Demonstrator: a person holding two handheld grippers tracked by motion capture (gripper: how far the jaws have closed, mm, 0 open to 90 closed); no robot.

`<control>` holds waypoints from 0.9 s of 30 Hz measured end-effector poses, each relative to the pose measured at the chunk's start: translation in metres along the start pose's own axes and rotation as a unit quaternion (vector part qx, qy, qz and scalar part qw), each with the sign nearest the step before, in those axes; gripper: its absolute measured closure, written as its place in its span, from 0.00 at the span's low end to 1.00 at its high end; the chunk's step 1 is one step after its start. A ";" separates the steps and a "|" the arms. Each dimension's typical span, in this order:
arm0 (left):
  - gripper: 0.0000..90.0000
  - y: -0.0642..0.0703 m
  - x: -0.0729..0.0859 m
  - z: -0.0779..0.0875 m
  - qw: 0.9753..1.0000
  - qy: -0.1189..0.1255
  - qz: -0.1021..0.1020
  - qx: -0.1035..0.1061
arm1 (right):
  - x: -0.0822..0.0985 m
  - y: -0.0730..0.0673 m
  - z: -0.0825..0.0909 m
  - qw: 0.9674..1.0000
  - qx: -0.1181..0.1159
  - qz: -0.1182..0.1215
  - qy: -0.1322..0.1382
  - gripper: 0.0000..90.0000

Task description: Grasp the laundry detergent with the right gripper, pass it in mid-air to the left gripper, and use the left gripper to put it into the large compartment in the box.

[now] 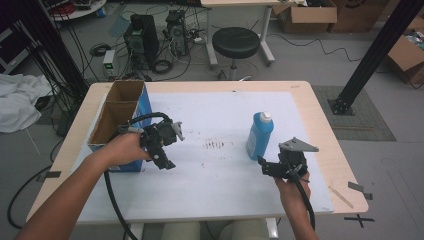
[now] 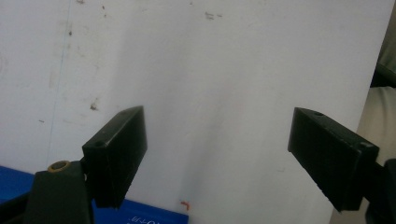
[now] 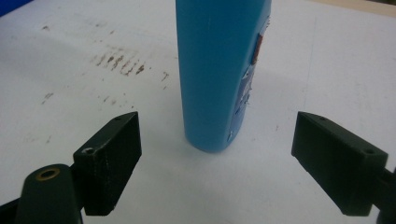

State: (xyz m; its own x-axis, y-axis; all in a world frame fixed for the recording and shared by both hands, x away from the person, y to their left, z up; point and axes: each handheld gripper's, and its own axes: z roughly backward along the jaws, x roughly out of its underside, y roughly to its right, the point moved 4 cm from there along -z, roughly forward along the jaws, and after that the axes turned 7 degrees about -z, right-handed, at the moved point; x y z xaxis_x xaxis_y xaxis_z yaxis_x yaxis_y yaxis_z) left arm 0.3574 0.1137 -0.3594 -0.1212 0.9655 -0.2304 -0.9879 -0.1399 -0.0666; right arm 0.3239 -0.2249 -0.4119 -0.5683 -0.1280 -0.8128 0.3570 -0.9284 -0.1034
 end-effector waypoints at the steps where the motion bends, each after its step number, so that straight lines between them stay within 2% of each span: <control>1: 0.23 0.000 0.000 0.000 1.000 0.000 0.000 0.000 | 0.000 0.000 0.000 1.000 0.000 0.000 0.000 0.17; 2: 0.23 0.000 0.000 0.000 1.000 -0.001 -0.001 0.000 | 0.000 -0.003 -0.001 1.000 0.004 -0.008 0.013 0.17; 6: 0.23 0.000 -0.001 -0.001 1.000 0.000 -0.003 0.000 | 0.001 -0.007 -0.002 1.000 0.010 -0.011 0.026 0.17; 10: 0.23 0.000 -0.002 -0.001 1.000 0.000 -0.006 0.001 | -0.002 -0.013 -0.002 0.998 0.028 -0.011 0.053 0.17; 20: 0.23 -0.001 -0.004 -0.004 1.000 -0.002 -0.010 0.004 | -0.006 -0.021 -0.009 0.995 0.042 -0.030 0.087 0.17; 27: 0.22 -0.002 -0.004 -0.005 1.000 -0.002 -0.012 0.005 | -0.007 -0.023 -0.015 0.994 0.046 -0.037 0.091 0.17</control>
State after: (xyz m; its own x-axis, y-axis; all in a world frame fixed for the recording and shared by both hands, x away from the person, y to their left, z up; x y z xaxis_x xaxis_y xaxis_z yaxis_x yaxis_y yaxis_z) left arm 0.3600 0.1094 -0.3632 -0.0969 0.9694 -0.2255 -0.9915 -0.1138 -0.0634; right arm 0.3311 -0.1974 -0.4127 -0.4439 -0.0003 -0.8961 0.2447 -0.9620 -0.1209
